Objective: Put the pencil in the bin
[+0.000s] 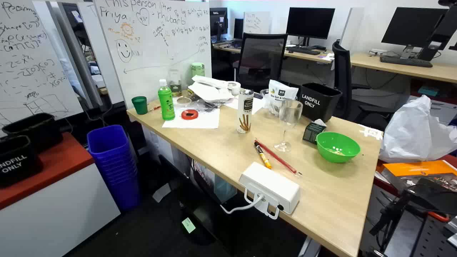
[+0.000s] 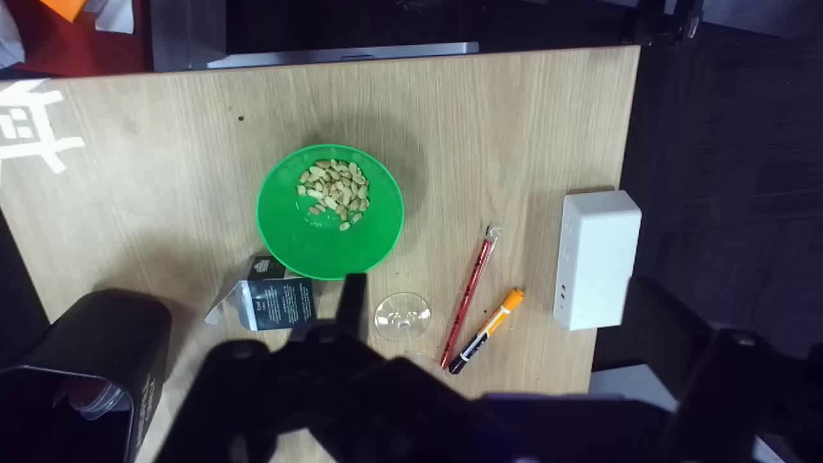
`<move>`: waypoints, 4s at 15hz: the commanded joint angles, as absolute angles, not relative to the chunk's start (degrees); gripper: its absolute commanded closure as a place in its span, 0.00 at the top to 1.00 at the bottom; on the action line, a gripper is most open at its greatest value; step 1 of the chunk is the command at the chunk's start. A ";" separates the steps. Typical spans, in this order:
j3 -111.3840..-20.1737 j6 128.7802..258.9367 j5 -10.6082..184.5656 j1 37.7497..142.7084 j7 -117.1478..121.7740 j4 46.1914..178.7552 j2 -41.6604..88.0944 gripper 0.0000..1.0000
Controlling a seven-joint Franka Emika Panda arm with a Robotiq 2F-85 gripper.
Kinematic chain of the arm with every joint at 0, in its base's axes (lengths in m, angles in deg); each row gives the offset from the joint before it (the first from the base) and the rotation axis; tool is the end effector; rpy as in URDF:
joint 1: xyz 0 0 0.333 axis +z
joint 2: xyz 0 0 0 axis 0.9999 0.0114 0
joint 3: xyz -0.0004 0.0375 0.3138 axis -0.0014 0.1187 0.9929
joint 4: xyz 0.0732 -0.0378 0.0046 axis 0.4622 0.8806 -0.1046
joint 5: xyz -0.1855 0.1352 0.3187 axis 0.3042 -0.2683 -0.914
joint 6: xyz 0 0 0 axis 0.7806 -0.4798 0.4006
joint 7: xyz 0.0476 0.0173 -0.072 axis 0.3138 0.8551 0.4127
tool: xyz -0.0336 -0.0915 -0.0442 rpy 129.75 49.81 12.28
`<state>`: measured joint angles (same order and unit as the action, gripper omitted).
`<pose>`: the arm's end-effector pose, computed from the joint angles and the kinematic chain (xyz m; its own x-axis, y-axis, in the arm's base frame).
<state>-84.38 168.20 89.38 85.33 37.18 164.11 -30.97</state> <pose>0.3193 -0.1765 0.4821 0.9828 0.1633 0.0859 0.1730 -0.9774 -0.1218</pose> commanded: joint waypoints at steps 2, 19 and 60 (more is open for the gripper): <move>-83.12 168.67 88.79 84.42 37.56 164.30 -30.69 1.00; -80.57 168.73 89.03 85.56 37.36 164.97 -30.25 1.00; -64.16 230.24 79.11 93.58 21.47 176.56 8.90 1.00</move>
<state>-66.74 230.35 78.25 96.26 22.24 176.54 9.00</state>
